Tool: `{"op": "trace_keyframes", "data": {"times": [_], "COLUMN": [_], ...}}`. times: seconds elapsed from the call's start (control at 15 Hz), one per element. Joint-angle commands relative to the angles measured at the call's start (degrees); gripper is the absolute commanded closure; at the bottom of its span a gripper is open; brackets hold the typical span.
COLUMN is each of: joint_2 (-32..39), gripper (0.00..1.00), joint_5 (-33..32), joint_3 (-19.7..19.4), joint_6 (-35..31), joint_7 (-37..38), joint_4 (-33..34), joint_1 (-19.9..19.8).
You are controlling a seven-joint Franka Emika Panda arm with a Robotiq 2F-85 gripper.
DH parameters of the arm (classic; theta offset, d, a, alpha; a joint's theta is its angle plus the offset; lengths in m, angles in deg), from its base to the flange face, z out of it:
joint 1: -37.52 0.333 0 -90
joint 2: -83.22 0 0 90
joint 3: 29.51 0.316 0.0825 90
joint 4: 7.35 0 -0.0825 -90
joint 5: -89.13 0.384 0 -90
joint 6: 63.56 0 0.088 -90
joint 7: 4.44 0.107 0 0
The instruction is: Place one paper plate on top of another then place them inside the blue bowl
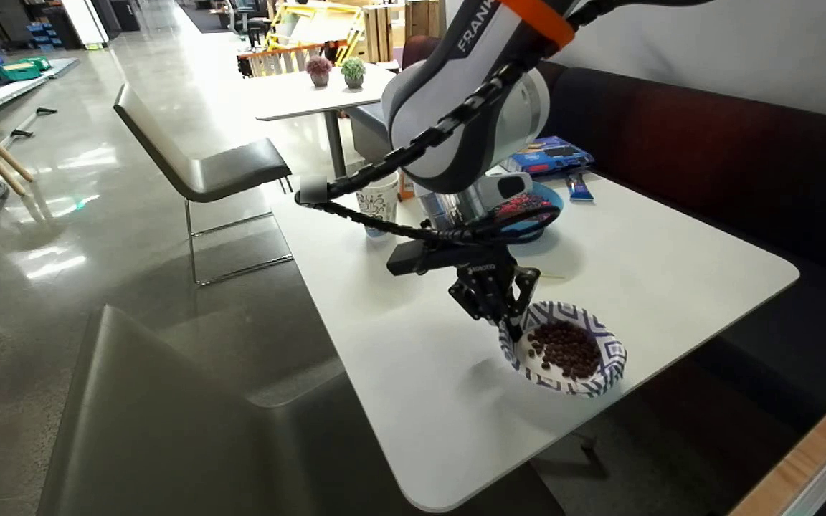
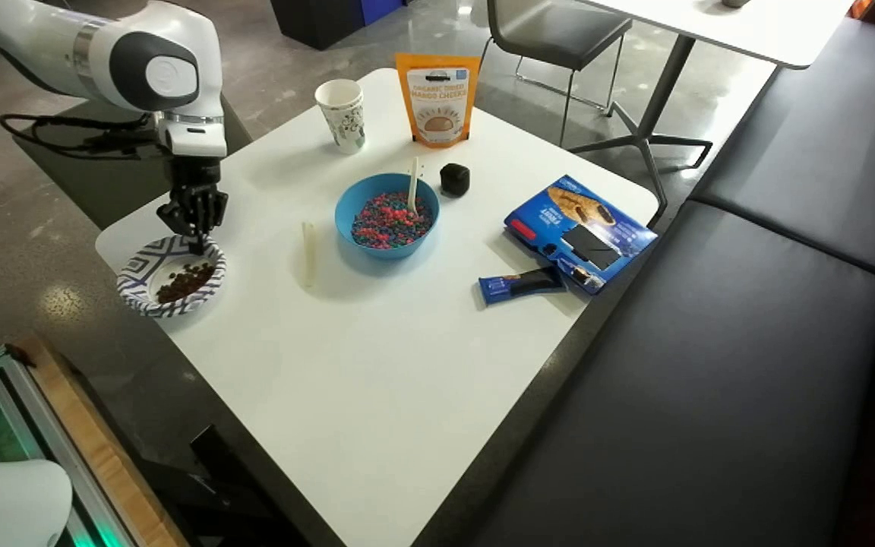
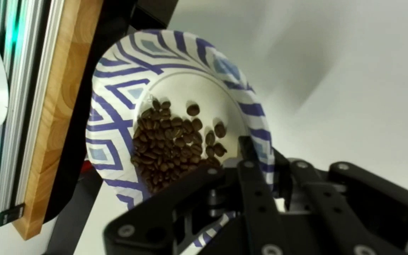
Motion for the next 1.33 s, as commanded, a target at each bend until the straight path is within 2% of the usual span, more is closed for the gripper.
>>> {"op": "trace_keyframes", "data": {"times": [0.0,0.27,0.4,0.73,1.0,1.27], "joint_2": [-2.3,-3.2,-2.8,1.0,3.5,3.7], "gripper": [0.98,0.98,0.98,0.98,0.98,0.98], "joint_5": [-4.7,-7.2,-9.7,-18.7,-23.1,-27.7], "joint_3": [-1.0,-0.7,-0.8,-1.1,-0.9,-1.7], "joint_6": [-3.9,-6.8,-5.2,3.0,8.2,13.9], "joint_7": [-1.2,-7.0,-10.6,-18.9,-26.1,-29.9], "joint_4": [-0.1,1.8,3.9,11.5,15.8,18.8], "joint_1": [-0.6,-1.8,-1.7,-0.6,0.7,1.7]}}
